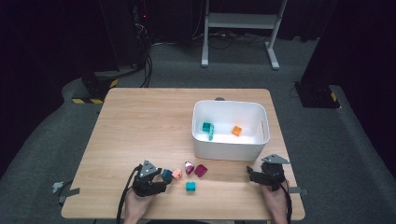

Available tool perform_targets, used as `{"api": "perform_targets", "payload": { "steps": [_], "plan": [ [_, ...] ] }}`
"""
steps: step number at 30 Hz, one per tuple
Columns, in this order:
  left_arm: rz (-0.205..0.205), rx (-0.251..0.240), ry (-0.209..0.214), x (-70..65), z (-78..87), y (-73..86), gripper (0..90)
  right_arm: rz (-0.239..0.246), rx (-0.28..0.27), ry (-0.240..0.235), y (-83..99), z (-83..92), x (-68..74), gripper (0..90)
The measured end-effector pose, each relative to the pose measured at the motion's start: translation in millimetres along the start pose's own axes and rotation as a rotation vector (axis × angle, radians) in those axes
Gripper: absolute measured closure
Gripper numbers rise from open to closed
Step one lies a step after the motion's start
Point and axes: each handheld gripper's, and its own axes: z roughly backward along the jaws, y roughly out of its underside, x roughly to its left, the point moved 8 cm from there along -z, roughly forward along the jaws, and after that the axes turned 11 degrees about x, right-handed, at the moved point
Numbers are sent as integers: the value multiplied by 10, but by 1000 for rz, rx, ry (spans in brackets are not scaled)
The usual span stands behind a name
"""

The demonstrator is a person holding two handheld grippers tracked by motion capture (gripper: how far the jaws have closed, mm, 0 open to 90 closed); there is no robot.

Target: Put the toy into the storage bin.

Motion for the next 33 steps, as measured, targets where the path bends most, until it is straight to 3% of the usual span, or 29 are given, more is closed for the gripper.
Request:
{"api": "perform_targets", "payload": {
  "steps": [19, 33],
  "plan": [
    [29, -2, 2, 81, -37, -1, 570, 0, 0, 0, 0, 0, 0, 193],
    [40, -11, 12, 106, -29, -19, 618, 0, 0, 0, 0, 0, 1, 193]
  ]
}}
